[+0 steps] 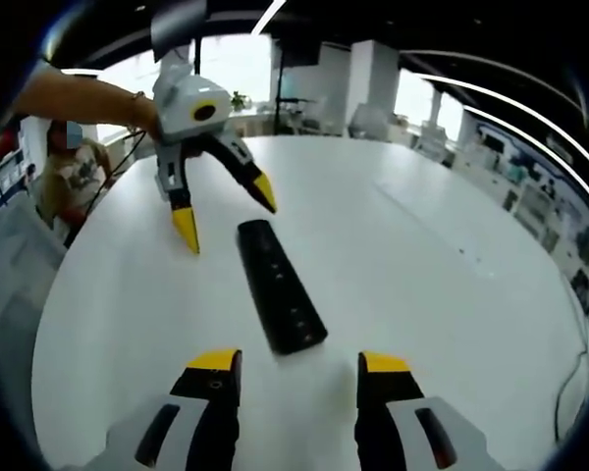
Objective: Press the specified remote control buttons in sequence, fully releasing each button before pressing the next.
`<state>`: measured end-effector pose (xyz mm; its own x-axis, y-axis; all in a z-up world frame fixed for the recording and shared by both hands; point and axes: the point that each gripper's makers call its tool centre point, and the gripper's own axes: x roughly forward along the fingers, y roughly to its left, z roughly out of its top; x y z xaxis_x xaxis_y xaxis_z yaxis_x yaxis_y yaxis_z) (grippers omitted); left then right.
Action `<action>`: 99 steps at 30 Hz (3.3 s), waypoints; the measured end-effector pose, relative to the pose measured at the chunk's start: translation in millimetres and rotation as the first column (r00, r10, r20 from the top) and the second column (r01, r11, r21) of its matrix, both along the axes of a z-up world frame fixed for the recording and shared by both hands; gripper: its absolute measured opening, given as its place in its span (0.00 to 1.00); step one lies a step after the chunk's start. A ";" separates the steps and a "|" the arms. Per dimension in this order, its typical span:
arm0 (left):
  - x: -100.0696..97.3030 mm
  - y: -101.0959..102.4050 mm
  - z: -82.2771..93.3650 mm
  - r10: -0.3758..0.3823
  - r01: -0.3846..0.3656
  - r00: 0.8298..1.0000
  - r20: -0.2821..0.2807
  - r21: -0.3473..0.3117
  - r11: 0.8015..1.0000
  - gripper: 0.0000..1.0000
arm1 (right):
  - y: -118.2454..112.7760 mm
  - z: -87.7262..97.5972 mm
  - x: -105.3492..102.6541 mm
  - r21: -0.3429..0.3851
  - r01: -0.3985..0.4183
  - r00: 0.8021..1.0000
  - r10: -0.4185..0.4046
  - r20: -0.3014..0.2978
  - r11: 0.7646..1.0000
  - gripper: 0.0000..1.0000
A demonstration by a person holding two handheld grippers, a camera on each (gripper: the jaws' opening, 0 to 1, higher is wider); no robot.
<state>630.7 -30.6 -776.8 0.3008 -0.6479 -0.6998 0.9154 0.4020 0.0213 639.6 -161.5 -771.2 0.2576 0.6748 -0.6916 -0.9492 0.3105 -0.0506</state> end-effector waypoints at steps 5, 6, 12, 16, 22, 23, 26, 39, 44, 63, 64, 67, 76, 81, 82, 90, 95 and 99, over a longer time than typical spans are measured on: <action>-1.6 -3.4 0.1 -0.040 0.040 0.999 -0.015 -0.003 0.999 0.61 | 4.2 0.3 1.5 -0.011 -0.028 1.000 0.028 0.005 1.000 0.43; -1.1 -4.1 0.2 -0.048 0.048 0.999 -0.015 -0.002 0.999 0.60 | 5.2 -0.2 2.2 -0.019 -0.034 0.999 0.034 0.004 0.999 0.43; 0.2 -8.7 0.4 -0.081 0.082 0.997 -0.014 0.015 0.997 0.58 | 10.7 -1.9 8.0 -0.045 -0.073 0.997 0.073 0.007 0.996 0.42; 0.6 -11.0 1.9 -0.131 0.132 0.991 -0.003 0.024 0.991 0.50 | 13.6 -2.8 7.3 -0.062 -0.103 0.995 0.103 0.006 0.993 0.42; 3.9 -11.3 1.7 -0.172 0.172 0.985 -0.006 0.058 0.983 0.48 | 15.0 -7.0 4.3 -0.089 -0.144 0.990 0.144 -0.008 0.986 0.41; 5.3 -11.4 2.0 -0.171 0.171 0.985 -0.007 0.061 0.983 0.48 | 15.3 -8.9 6.2 -0.099 -0.153 0.988 0.153 -0.006 0.983 0.41; 7.7 -12.4 3.2 -0.169 0.169 0.986 -0.006 0.059 0.984 0.48 | 17.1 -10.1 5.3 -0.105 -0.166 0.986 0.166 -0.008 0.980 0.41; 4.3 -15.2 -0.8 -0.200 0.203 0.979 -0.048 0.067 0.977 0.40 | 23.8 -10.3 6.5 -0.117 -0.220 0.975 0.219 -0.021 0.968 0.37; 4.0 -14.8 -1.7 -0.205 0.209 0.977 -0.064 0.070 0.975 0.39 | 25.8 -10.8 5.0 -0.123 -0.248 0.969 0.245 -0.040 0.961 0.34; -0.2 -18.1 -1.5 -0.258 0.269 0.962 -0.089 0.148 0.952 0.32 | 30.2 -11.8 0.3 -0.160 -0.311 0.950 0.302 -0.080 0.937 0.22; 1.4 -17.0 -1.6 -0.258 0.270 0.962 -0.090 0.149 0.951 0.32 | 30.1 -11.7 0.1 -0.164 -0.313 0.949 0.304 -0.080 0.936 0.22; 1.7 -18.2 -1.1 -0.260 0.272 0.961 -0.092 0.155 0.950 0.31 | 30.0 -11.3 -0.5 -0.169 -0.316 0.949 0.306 -0.083 0.934 0.21; 5.3 -18.4 0.3 -0.272 0.284 0.958 -0.092 0.162 0.945 0.24 | 29.3 -11.0 -1.1 -0.186 -0.322 0.946 0.310 -0.090 0.928 0.21; 3.9 -20.2 1.3 -0.278 0.290 0.956 -0.093 0.168 0.942 0.24 | 29.2 -11.4 0.6 -0.190 -0.323 0.946 0.311 -0.090 0.927 0.20; 4.4 -20.0 0.8 -0.279 0.292 0.956 -0.093 0.171 0.941 0.24 | 29.1 -11.4 0.7 -0.191 -0.323 0.946 0.311 -0.089 0.927 0.20; 4.8 -20.7 1.3 -0.287 0.296 0.955 -0.074 0.187 0.937 0.23 | 28.4 -11.5 2.7 -0.198 -0.324 0.946 0.316 -0.070 0.925 0.20; 2.3 -21.4 1.6 -0.296 0.303 0.953 -0.068 0.195 0.933 0.23 | 27.5 -10.9 -0.2 -0.191 -0.324 0.946 0.319 -0.057 0.926 0.19; -4.1 -21.6 3.1 -0.306 0.313 0.950 -0.067 0.199 0.929 0.23 | 24.3 -10.7 -10.8 -0.187 -0.322 0.947 0.315 -0.063 0.928 0.19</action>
<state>626.6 -52.3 -773.7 0.0819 -0.5465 -0.8334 0.9952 0.0891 0.0393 628.8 -137.2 -781.8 0.0269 0.5712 -0.8204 -0.9986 -0.0212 -0.0475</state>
